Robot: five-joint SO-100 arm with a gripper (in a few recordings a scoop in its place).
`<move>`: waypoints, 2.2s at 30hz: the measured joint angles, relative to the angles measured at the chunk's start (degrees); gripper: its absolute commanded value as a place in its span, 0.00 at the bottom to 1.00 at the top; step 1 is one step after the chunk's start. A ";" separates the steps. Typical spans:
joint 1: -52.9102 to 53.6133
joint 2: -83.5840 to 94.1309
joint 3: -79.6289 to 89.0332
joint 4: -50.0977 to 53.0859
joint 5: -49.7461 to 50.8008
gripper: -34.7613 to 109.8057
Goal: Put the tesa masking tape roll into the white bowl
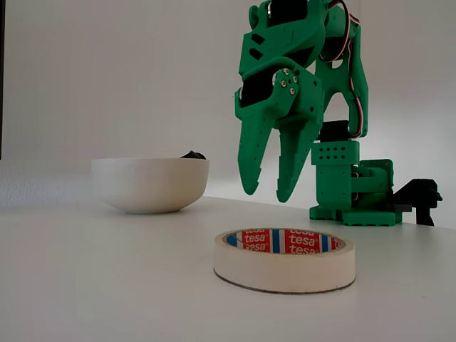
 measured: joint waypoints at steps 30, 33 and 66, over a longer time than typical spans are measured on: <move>-4.04 -8.35 -1.23 2.81 5.01 0.36; -4.04 -8.88 -1.23 2.37 5.01 0.36; -7.29 -6.33 -1.58 5.89 6.94 0.37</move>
